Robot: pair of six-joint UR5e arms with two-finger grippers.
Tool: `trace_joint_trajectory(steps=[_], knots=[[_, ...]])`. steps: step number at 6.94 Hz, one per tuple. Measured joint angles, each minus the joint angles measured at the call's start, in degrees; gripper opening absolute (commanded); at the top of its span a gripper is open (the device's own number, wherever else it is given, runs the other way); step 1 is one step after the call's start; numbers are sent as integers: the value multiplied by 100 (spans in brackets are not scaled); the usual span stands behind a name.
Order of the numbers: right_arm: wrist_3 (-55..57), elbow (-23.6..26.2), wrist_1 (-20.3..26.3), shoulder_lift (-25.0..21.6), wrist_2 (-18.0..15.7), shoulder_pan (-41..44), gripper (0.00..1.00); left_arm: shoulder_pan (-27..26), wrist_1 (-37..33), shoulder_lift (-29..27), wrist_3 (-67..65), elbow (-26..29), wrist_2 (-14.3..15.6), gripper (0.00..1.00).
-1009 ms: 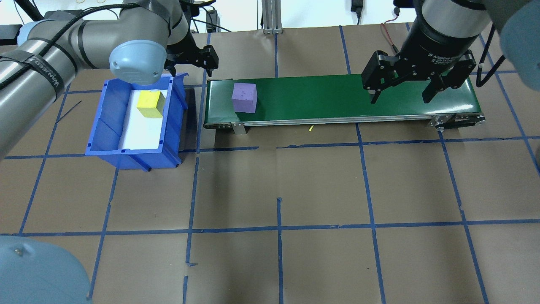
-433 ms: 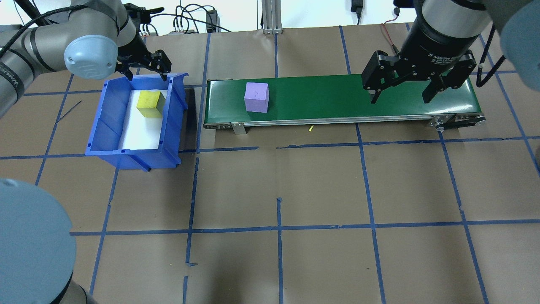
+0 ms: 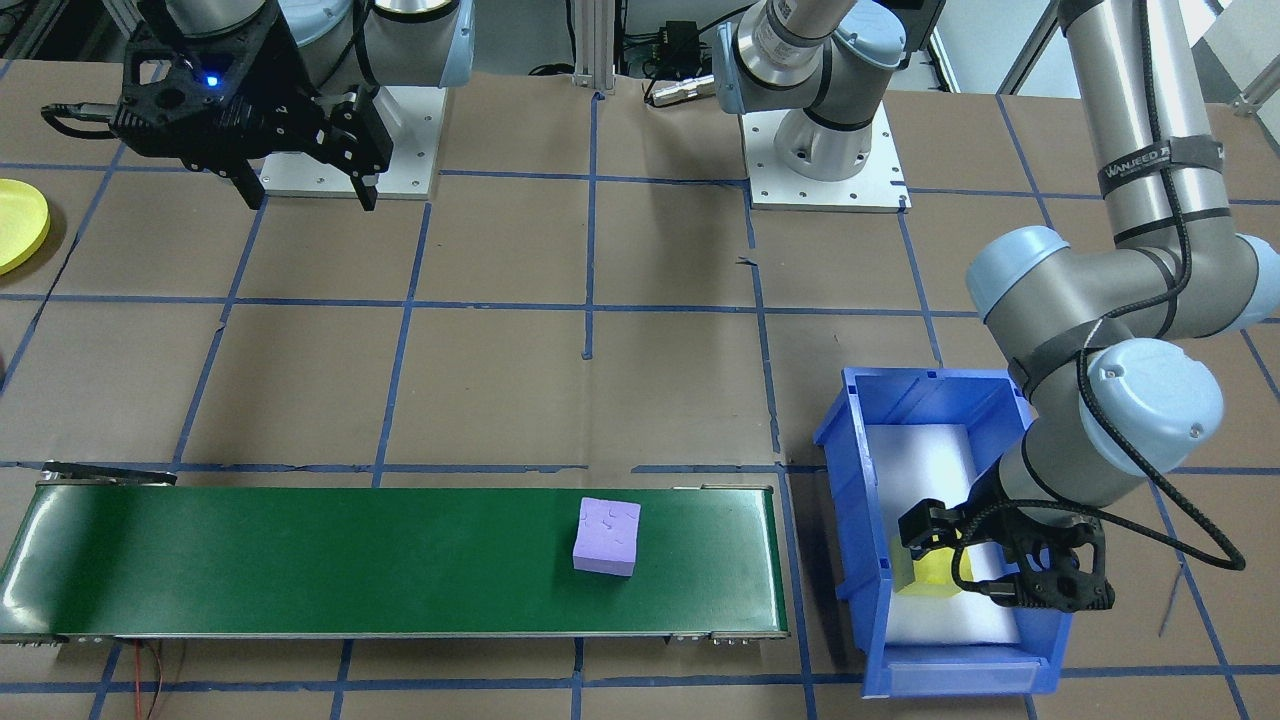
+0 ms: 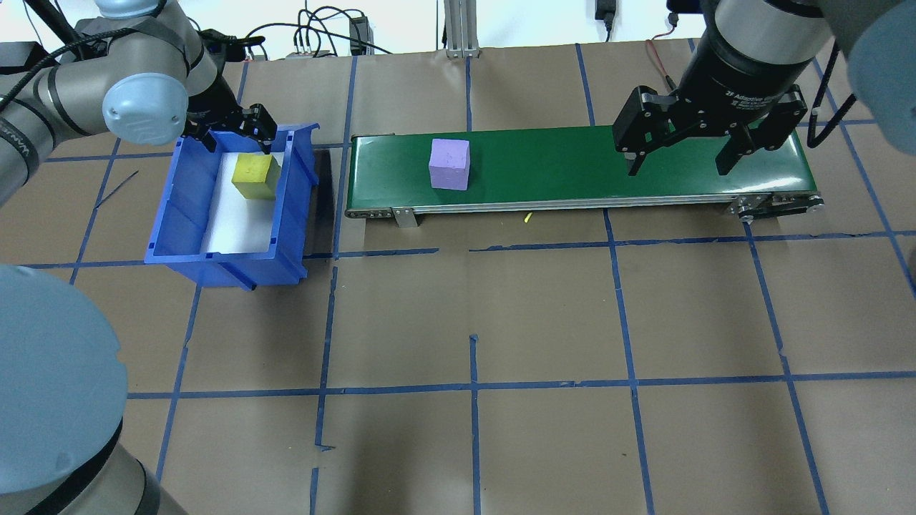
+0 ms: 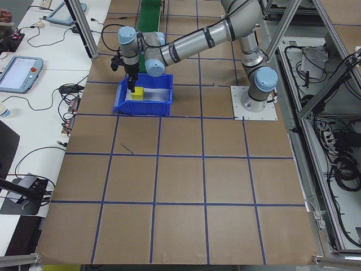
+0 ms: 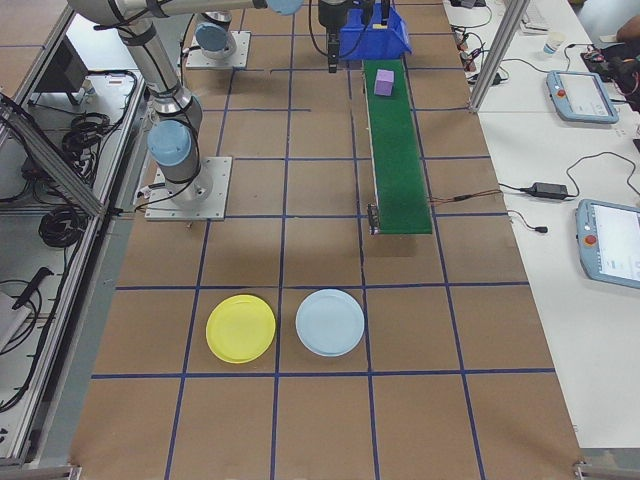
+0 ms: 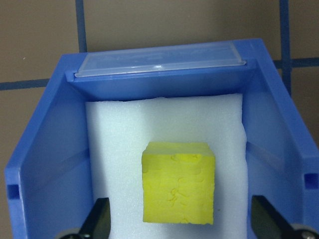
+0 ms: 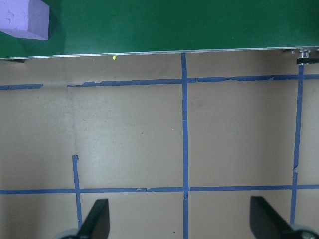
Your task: Move block left to right into plate
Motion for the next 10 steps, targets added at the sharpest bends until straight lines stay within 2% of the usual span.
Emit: trace_joint_trajectory(steps=[3, 4, 5, 6, 10], knots=[[0, -1, 23, 2, -5, -10, 100, 42, 36, -166, 15, -31, -122, 99], [0, -5, 25, 3, -5, -10, 100, 51, 62, -248, 10, -50, -128, 89], [0, -11, 26, 2, -4, -9, 100, 57, 95, -345, -1, -63, -133, 37], [0, -16, 26, 1, -2, -7, 100, 60, 116, -394, 1, -80, -140, 22], [0, -24, 26, 0, 3, -6, 100, 54, 55, -113, -28, 47, -118, 21]])
